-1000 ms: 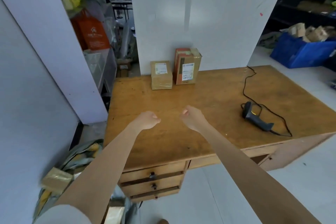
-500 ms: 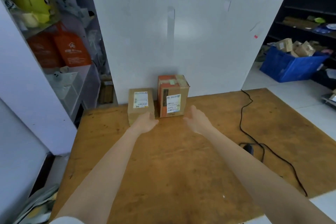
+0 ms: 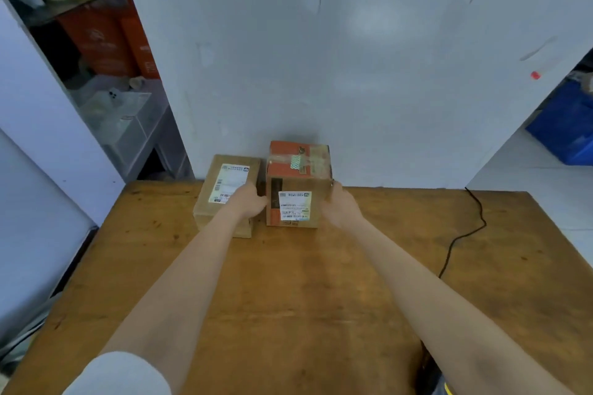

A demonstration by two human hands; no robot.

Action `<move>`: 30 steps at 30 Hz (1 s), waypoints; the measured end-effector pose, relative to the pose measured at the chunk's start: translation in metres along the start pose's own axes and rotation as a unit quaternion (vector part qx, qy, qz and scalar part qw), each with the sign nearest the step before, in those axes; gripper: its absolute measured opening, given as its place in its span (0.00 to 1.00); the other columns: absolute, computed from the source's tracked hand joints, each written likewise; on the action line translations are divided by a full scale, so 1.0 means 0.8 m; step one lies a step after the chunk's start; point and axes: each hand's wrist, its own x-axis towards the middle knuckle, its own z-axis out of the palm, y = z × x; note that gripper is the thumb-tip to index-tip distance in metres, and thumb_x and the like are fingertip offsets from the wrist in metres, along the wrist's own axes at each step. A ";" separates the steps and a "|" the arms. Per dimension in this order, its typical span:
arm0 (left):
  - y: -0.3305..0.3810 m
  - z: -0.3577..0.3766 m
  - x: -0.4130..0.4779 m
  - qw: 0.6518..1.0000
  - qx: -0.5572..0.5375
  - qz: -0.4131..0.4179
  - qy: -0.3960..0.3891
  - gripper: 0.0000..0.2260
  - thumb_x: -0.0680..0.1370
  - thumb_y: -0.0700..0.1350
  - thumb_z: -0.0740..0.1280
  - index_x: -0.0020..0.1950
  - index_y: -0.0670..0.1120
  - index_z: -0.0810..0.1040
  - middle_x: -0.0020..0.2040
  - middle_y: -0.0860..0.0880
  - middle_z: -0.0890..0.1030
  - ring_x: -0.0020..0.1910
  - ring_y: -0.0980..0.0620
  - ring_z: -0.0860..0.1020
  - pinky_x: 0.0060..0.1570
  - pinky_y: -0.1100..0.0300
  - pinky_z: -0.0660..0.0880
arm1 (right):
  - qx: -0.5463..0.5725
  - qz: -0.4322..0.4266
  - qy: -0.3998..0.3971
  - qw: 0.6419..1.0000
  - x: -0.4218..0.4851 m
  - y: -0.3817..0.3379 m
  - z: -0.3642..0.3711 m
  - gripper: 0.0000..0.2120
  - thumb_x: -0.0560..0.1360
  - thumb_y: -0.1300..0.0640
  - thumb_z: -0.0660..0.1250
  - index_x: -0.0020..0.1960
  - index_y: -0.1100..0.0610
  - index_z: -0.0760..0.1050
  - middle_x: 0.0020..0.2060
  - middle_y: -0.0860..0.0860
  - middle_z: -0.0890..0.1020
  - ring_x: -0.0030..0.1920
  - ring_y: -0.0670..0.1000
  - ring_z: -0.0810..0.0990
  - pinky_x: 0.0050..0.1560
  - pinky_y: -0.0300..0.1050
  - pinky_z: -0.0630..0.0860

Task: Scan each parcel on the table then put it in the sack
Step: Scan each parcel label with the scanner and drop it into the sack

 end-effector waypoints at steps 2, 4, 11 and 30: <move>0.010 0.015 0.009 1.000 -0.028 -0.003 -0.005 0.14 0.81 0.48 0.61 0.65 0.45 0.71 0.59 0.43 0.79 0.59 0.41 0.75 0.54 0.55 0.70 | 0.025 -0.018 -0.012 0.999 0.020 0.004 0.001 0.28 0.78 0.53 0.61 0.73 0.62 0.58 0.64 0.59 0.75 0.60 0.59 0.77 0.57 0.54 0.76; 0.025 0.031 0.009 0.998 -0.062 -0.015 0.008 0.24 0.82 0.52 0.59 0.75 0.42 0.61 0.68 0.42 0.74 0.66 0.40 0.73 0.62 0.52 0.70 | 0.062 -0.031 -0.008 0.998 0.033 0.007 0.004 0.26 0.78 0.53 0.62 0.72 0.62 0.59 0.63 0.59 0.76 0.59 0.59 0.77 0.57 0.53 0.77; 0.062 0.077 -0.015 0.988 -0.114 -0.041 0.092 0.31 0.81 0.59 0.57 0.76 0.39 0.58 0.70 0.39 0.72 0.66 0.40 0.73 0.57 0.53 0.71 | 0.057 -0.048 0.082 0.994 0.029 0.024 -0.015 0.28 0.80 0.46 0.58 0.71 0.64 0.59 0.65 0.63 0.70 0.63 0.63 0.71 0.62 0.55 0.71; -0.021 0.173 -0.240 0.938 -0.317 0.093 -0.106 0.25 0.71 0.64 0.67 0.57 0.49 0.66 0.60 0.52 0.76 0.59 0.55 0.77 0.61 0.53 0.73 | 0.030 0.100 0.063 0.993 -0.185 0.126 0.000 0.29 0.79 0.40 0.54 0.70 0.60 0.62 0.63 0.62 0.73 0.63 0.63 0.71 0.63 0.57 0.69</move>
